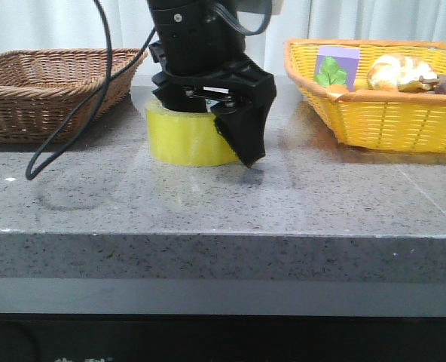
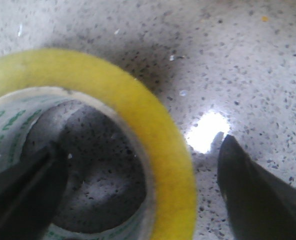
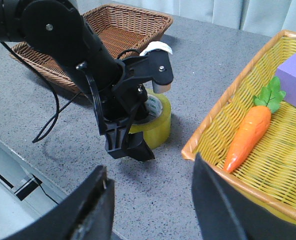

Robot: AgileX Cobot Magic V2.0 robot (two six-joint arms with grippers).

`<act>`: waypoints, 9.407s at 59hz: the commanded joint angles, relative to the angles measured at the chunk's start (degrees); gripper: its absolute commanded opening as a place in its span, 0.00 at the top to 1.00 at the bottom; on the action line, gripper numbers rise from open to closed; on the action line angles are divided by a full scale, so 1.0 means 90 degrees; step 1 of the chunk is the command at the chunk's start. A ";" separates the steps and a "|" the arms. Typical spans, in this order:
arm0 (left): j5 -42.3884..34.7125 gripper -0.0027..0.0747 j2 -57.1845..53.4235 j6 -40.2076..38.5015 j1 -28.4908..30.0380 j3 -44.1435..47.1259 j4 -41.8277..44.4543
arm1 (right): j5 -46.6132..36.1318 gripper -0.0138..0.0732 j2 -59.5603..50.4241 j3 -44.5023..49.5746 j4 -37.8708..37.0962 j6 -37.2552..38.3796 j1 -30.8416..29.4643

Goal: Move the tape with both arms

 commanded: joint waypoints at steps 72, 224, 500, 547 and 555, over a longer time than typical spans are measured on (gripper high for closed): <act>0.1410 0.82 -0.0366 0.0060 0.0156 -0.2761 -0.0237 | -0.0513 0.39 -0.0016 -0.0154 0.0015 0.0000 -0.0031; 0.1775 0.44 -0.0310 -0.0123 0.3420 -0.3246 -0.1909 | -0.0513 0.39 -0.0016 -0.0154 0.0015 0.0000 -0.0031; -0.6339 0.99 -1.2555 -0.0921 0.3828 1.0837 -0.0797 | 0.0208 0.97 -0.0001 -0.0154 -0.0358 0.0000 -0.0031; -0.6337 0.99 -1.2555 -0.0918 0.3828 1.0837 -0.0897 | 0.0208 0.97 -0.0001 -0.0154 -0.0358 0.0000 -0.0031; -0.6337 0.99 -1.2555 -0.0918 0.3828 1.0837 -0.0897 | 0.0208 0.97 -0.0001 -0.0154 -0.0358 0.0000 -0.0031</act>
